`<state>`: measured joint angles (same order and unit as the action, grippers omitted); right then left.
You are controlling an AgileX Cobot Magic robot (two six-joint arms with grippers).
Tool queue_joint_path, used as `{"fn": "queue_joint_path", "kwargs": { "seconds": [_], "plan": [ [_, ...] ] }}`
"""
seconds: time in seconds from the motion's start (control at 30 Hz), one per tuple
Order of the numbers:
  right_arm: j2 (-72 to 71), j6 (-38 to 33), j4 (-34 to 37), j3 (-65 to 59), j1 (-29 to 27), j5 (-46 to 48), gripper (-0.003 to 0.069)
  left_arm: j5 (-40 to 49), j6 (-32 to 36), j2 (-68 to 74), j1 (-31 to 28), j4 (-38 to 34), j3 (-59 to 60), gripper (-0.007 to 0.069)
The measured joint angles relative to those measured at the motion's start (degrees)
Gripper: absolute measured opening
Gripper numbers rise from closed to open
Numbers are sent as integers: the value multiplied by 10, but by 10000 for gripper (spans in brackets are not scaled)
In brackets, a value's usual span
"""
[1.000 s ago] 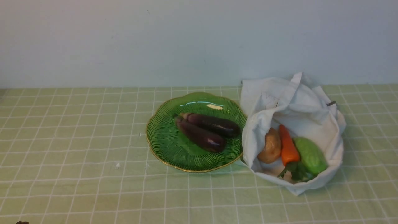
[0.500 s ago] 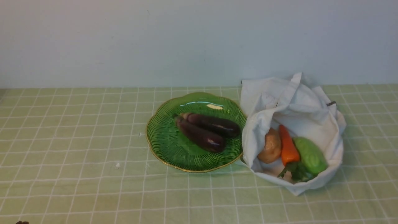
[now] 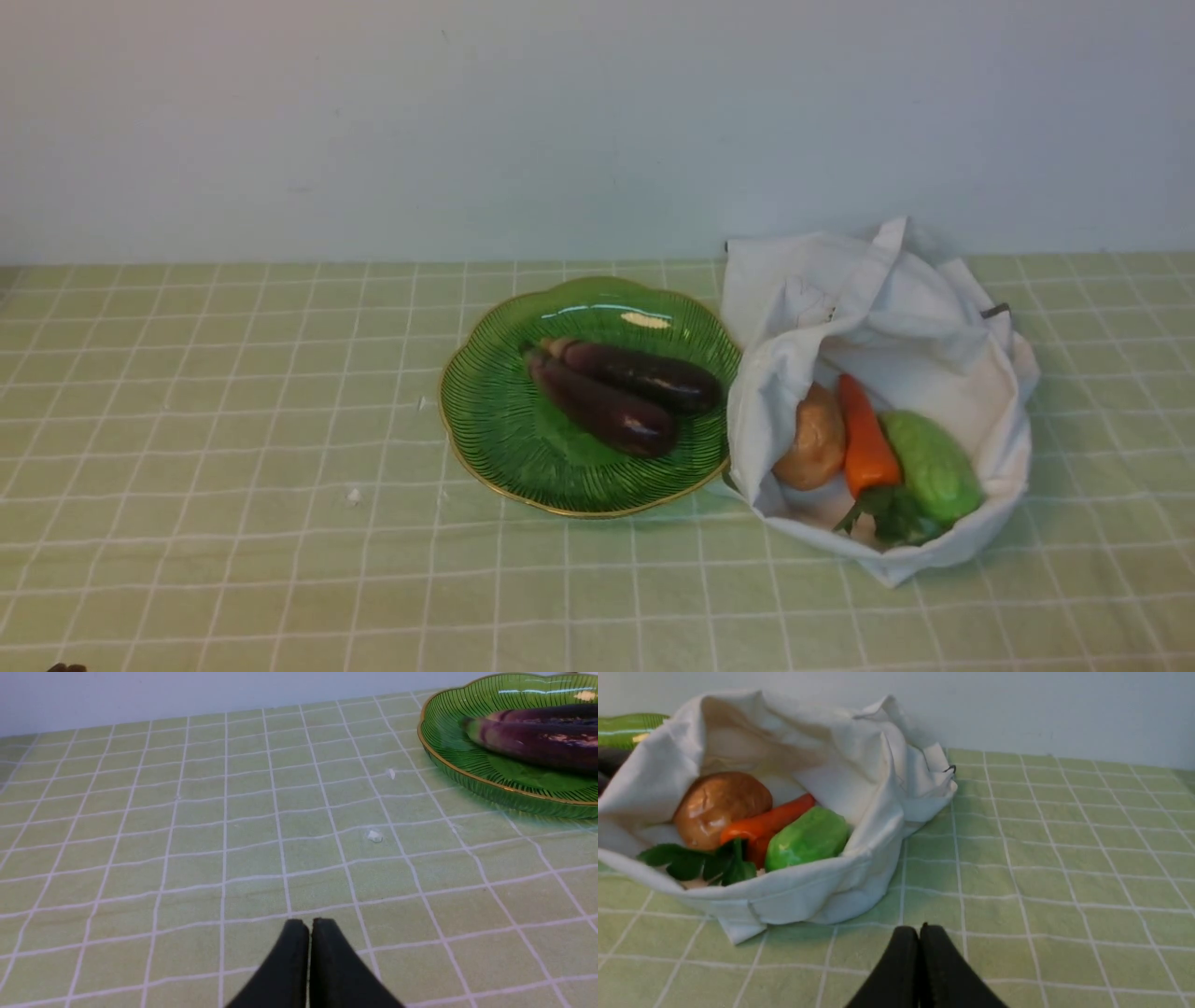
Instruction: Take vegetables from bag on green coffee tablecloth place on plate.
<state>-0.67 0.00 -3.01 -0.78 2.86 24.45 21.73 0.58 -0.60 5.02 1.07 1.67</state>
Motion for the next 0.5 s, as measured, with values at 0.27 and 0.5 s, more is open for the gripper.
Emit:
{"fn": "queue_joint_path", "kwargs": {
  "seconds": [0.27, 0.5],
  "plan": [
    [0, 0, 0, -2, -2, -13, -15, 0, 0, 0, 0, 0, 0, -8],
    [0, 0, 0, -2, -2, -13, -15, 0, 0, 0, 0, 0, 0, -8]
  ]
}}
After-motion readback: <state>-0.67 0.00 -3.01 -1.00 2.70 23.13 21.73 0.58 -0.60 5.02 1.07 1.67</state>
